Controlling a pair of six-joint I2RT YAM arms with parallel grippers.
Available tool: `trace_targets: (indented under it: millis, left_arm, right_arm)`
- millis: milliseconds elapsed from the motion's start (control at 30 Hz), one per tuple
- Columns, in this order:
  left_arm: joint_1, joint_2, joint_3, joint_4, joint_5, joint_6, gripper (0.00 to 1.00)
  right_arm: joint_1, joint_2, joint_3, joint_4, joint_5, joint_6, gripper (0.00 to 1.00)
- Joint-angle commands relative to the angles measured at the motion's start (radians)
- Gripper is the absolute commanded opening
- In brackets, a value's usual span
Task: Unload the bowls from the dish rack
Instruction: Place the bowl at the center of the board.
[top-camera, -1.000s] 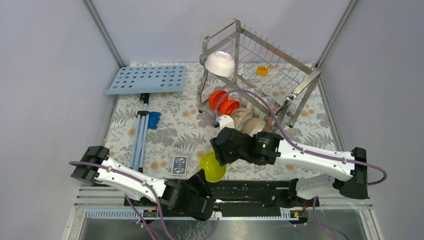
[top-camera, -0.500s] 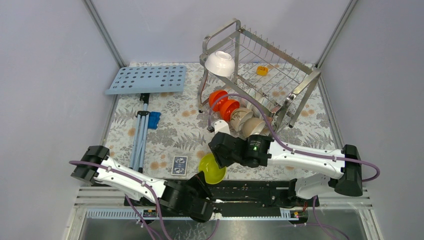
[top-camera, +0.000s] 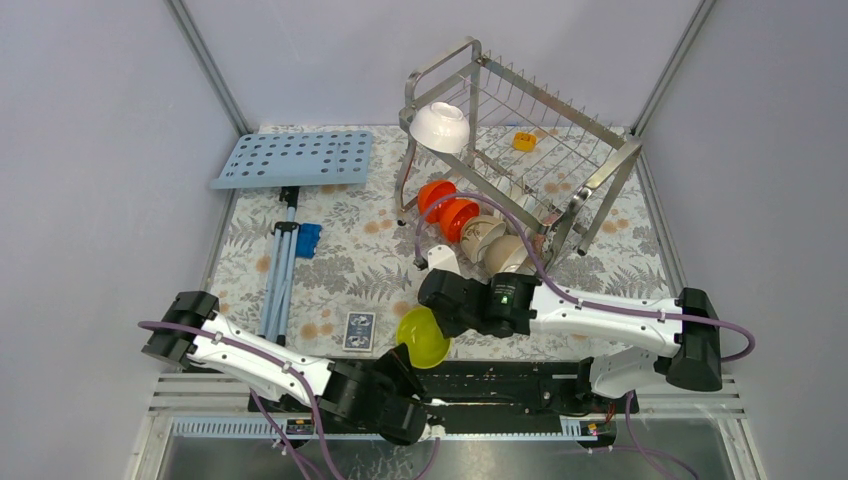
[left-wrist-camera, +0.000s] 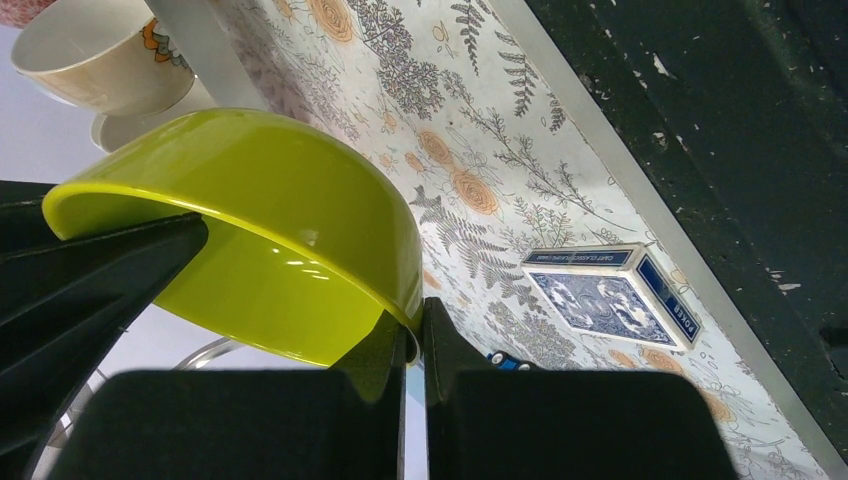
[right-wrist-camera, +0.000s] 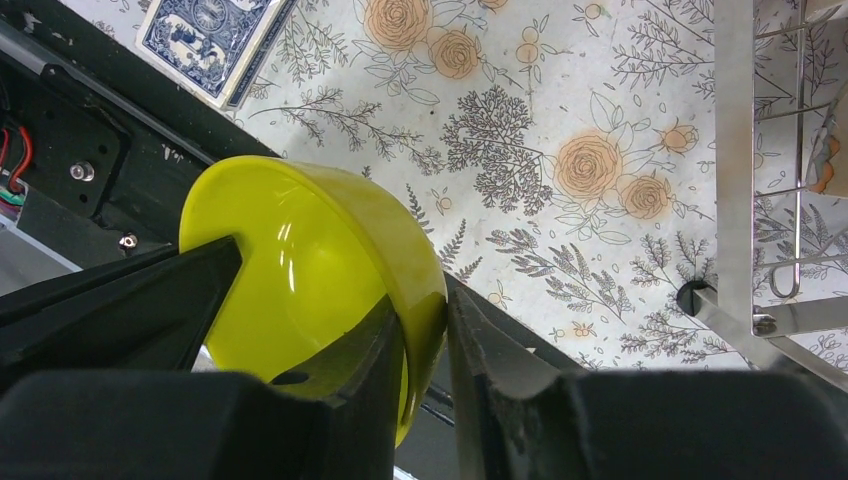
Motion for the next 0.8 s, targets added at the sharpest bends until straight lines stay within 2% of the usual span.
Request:
trace_targets:
  millis: [0, 67, 133, 167, 200, 300, 333, 367, 600, 767]
  left_arm:
    - [-0.008, 0.003, 0.044, 0.011, -0.02, -0.031, 0.0]
    - [-0.008, 0.003, 0.051, 0.021, -0.021, -0.034, 0.0]
    - [-0.008, 0.003, 0.057, 0.039, -0.031, -0.036, 0.0]
    - [-0.008, 0.003, 0.059, 0.045, -0.037, -0.037, 0.03]
    - [-0.008, 0.003, 0.062, 0.053, -0.039, -0.045, 0.13]
    - [-0.008, -0.014, 0.064, 0.087, -0.058, -0.083, 0.62]
    - [-0.008, -0.022, 0.064, 0.105, -0.077, -0.099, 0.93]
    - [-0.008, -0.026, 0.064, 0.12, -0.103, -0.115, 0.98]
    - [-0.008, -0.015, 0.072, 0.144, -0.279, -0.274, 0.99]
    - [-0.008, -0.049, 0.17, 0.168, -0.297, -0.414, 0.99]
  right_arm:
    - [0.015, 0.008, -0.001, 0.012, 0.02, 0.018, 0.25]
    - [0.018, 0.012, 0.006, 0.009, 0.018, 0.022, 0.16]
    - [0.024, 0.015, 0.02, 0.004, 0.019, 0.027, 0.02]
    - [0.027, 0.016, 0.027, 0.001, 0.021, 0.029, 0.0]
    - [0.029, 0.015, 0.032, -0.002, 0.023, 0.031, 0.0]
    - [0.031, -0.008, 0.027, -0.007, 0.055, 0.041, 0.0]
    - [0.031, -0.019, 0.02, -0.009, 0.068, 0.046, 0.0]
    - [0.031, -0.031, 0.011, -0.009, 0.081, 0.049, 0.0]
    - [0.031, -0.113, -0.035, -0.005, 0.186, 0.075, 0.0]
    - [0.031, -0.159, -0.074, -0.017, 0.276, 0.089, 0.0]
